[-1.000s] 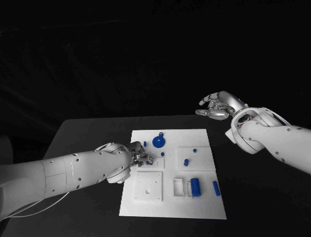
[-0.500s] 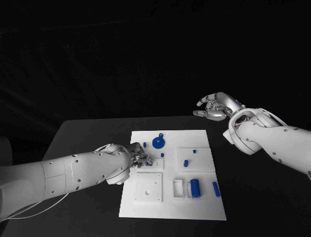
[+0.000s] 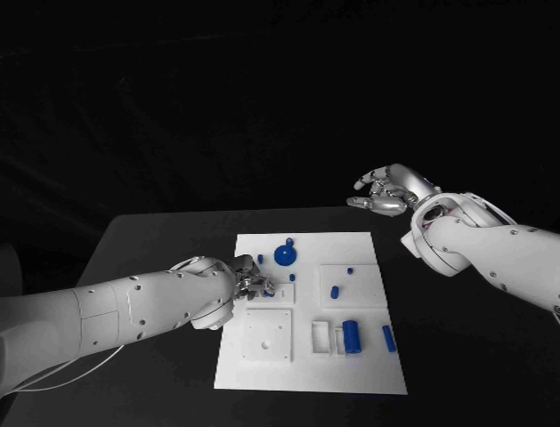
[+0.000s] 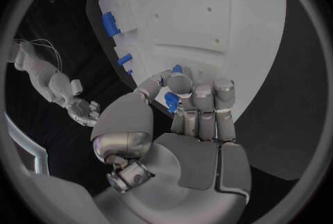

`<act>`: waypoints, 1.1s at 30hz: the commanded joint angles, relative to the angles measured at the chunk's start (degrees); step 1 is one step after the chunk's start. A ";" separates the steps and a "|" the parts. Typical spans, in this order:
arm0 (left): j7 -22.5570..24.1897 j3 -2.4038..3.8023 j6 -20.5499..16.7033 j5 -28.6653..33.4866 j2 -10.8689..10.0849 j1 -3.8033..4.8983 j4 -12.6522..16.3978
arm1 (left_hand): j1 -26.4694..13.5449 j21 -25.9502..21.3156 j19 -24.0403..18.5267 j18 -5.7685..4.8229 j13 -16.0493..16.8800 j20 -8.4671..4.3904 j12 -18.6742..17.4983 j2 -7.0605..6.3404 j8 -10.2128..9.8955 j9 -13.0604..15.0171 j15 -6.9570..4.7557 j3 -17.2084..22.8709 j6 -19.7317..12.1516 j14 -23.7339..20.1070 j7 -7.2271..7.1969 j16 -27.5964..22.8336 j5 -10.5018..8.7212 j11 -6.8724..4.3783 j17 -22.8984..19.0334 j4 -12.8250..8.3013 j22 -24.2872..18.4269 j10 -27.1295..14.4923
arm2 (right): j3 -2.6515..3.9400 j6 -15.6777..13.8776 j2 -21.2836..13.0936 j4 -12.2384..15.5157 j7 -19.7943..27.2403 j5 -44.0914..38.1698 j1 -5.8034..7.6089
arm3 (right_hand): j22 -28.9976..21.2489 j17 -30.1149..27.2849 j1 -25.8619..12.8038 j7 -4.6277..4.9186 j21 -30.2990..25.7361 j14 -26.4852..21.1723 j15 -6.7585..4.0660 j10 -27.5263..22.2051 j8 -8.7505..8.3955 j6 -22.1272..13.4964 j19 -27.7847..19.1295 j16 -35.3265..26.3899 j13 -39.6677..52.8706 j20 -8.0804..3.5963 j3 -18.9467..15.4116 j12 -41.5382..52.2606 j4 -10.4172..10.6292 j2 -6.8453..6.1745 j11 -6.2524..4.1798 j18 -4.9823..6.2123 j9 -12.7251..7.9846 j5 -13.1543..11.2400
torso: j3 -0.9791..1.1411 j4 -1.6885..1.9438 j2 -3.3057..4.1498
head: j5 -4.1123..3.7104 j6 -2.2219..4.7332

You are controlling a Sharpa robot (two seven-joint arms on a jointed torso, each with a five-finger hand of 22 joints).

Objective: Assemble the parts on the task board

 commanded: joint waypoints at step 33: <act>0.24 -0.08 2.73 -0.33 0.81 -0.37 -0.23 | 1.32 0.25 0.47 1.25 1.37 -6.39 1.72 -1.16 0.42 2.48 -3.09 -0.05 10.05 2.67 -4.45 1.66 -18.51 -0.78 -0.14 2.02 0.42 -0.25 | 0.03 1.17 0.67 -0.56 0.17 0.15 0.02 | 0.13 -0.08 0.01 1.26 -0.36 -0.30 0.18 -0.52 0.10 -1.02 -0.40 -0.24 -0.22 0.14 -0.26 0.42 0.29 0.43 -0.07 6.64 -0.08 0.37 | 0.04 -0.06 0.00 | 0.00 0.00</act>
